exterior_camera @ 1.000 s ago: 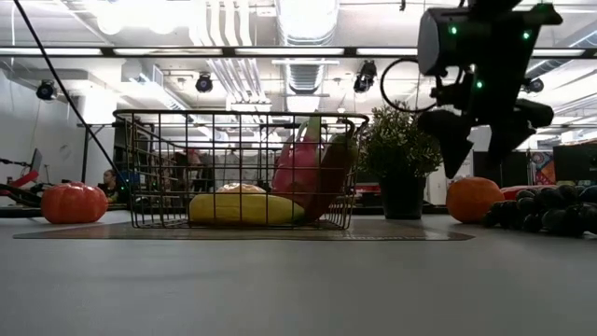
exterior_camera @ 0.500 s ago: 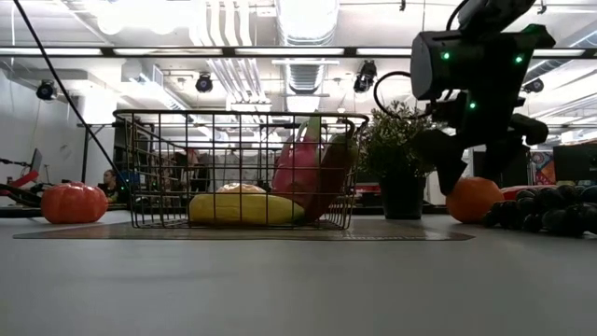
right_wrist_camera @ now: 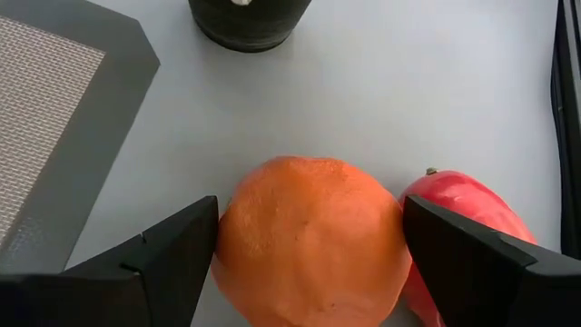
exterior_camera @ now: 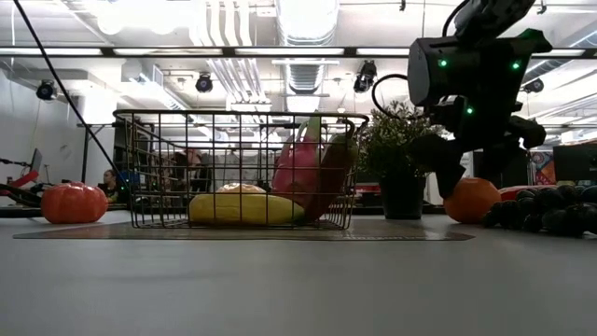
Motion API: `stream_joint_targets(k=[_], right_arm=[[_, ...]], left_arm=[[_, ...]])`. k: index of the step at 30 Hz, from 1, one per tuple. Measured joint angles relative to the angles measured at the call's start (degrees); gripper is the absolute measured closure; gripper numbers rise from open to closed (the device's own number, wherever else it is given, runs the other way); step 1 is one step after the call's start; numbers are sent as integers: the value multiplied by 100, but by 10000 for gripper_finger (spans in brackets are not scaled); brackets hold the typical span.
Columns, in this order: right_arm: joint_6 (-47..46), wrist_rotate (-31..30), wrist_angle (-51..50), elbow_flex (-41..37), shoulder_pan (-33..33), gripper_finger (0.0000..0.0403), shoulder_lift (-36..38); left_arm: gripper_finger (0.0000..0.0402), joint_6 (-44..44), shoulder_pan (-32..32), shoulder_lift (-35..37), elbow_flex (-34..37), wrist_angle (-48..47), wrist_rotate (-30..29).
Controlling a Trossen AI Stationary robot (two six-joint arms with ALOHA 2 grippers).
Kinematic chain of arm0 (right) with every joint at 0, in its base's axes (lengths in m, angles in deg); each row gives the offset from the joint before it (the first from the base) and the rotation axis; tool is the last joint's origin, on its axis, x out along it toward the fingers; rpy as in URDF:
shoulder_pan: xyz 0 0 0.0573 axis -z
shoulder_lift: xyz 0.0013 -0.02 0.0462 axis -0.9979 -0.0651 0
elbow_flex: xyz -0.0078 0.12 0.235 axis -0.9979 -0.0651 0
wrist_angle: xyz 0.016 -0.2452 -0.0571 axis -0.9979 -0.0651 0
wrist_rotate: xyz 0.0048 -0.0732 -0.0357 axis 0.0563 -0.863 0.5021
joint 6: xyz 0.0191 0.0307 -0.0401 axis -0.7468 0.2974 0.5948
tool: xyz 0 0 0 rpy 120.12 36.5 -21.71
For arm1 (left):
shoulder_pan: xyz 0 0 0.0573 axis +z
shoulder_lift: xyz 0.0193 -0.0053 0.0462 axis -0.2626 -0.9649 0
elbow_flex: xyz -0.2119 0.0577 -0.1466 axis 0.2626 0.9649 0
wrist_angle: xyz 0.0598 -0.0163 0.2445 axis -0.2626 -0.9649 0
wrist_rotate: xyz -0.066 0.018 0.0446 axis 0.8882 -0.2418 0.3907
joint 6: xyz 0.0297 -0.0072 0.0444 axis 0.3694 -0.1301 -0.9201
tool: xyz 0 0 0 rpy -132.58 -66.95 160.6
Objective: Build produce basket
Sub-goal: Put the orange into the wire basket
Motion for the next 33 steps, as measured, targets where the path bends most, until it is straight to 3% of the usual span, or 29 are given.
stream_joint_targets(k=[4,11,18,28,33], right_arm=[[3,47,-1,-2,0,84,36],[-4,63,10,-2,0,139,42],[45,209,-34,16,-3,142,230],[736,278,-105,396,-459,144,1364],[1063,228,588,355,-1046,143,2045]], left_arm=[[132,0,0,0,0,-1,-2],[132,0,0,0,7,1,0],[132,0,-2,0,7,-1,-2],[132,0,-1,0,9,-1,-2],[132,0,-2,0,9,1,-2]])
